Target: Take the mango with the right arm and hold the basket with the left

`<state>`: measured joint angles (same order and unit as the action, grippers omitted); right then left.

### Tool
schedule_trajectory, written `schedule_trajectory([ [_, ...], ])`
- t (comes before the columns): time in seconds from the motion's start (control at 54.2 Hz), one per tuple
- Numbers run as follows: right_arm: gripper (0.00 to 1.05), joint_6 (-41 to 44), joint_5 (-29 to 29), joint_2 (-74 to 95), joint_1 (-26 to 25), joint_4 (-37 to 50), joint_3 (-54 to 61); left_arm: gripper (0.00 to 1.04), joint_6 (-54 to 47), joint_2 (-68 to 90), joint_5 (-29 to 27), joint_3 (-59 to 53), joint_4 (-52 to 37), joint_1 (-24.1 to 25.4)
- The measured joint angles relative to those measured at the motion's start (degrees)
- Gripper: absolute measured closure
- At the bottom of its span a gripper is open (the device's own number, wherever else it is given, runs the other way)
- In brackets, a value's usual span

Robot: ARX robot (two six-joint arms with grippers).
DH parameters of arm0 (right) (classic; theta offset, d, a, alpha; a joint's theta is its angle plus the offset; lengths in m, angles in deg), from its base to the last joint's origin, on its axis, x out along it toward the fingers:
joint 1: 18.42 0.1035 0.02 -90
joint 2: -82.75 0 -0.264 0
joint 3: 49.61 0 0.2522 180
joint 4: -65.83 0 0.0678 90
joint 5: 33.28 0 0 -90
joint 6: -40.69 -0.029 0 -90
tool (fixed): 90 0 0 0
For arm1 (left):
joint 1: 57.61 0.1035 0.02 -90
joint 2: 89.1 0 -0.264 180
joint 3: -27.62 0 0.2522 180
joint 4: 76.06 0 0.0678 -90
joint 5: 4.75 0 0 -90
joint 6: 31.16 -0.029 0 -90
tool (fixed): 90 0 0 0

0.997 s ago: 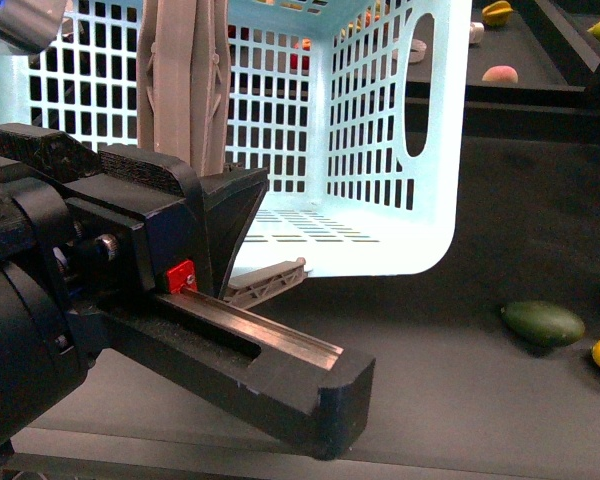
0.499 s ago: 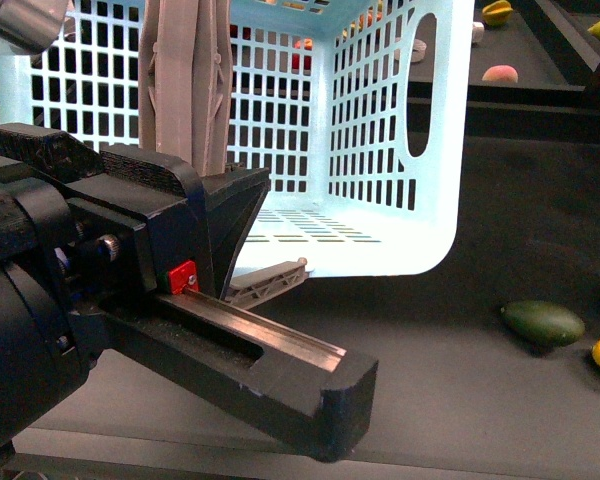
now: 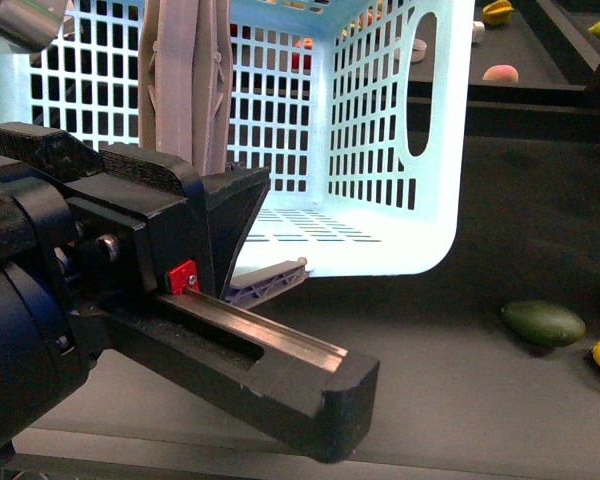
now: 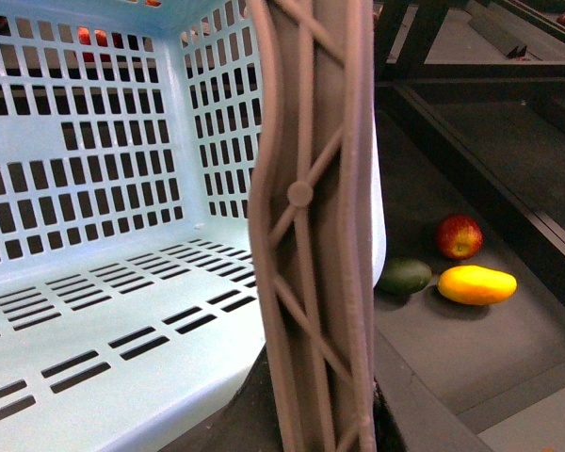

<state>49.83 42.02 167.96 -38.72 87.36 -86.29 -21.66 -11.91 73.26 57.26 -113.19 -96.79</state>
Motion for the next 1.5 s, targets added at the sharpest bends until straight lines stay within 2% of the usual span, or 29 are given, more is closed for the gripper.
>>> schedule_trajectory([
  [0.277, 0.08, 16.5, -4.6, 19.6, -4.2, -2.7, -7.5, 0.97, 0.0, 0.0, 0.0, 0.0, 0.0, 0.0],
  [0.554, 0.08, 34.0, -4.0, 38.0, -8.9, -10.3, -18.0, 0.97, 0.0, 0.0, 0.0, 0.0, 0.0, 0.0],
  [0.683, 0.08, 39.0, -3.0, 44.2, -10.4, -12.1, -23.3, 0.97, 0.0, 0.0, 0.0, 0.0, 0.0, 0.0],
  [1.052, 0.08, 43.6, -0.6, 57.5, -13.7, -19.5, -38.4, 0.97, 0.0, 0.0, 0.0, 0.0, 0.0, 0.0],
  [1.496, 0.08, 42.1, 0.6, 66.8, -12.1, -19.9, -47.7, 0.97, 0.0, 0.0, -0.1, 0.0, 0.0, 0.0],
])
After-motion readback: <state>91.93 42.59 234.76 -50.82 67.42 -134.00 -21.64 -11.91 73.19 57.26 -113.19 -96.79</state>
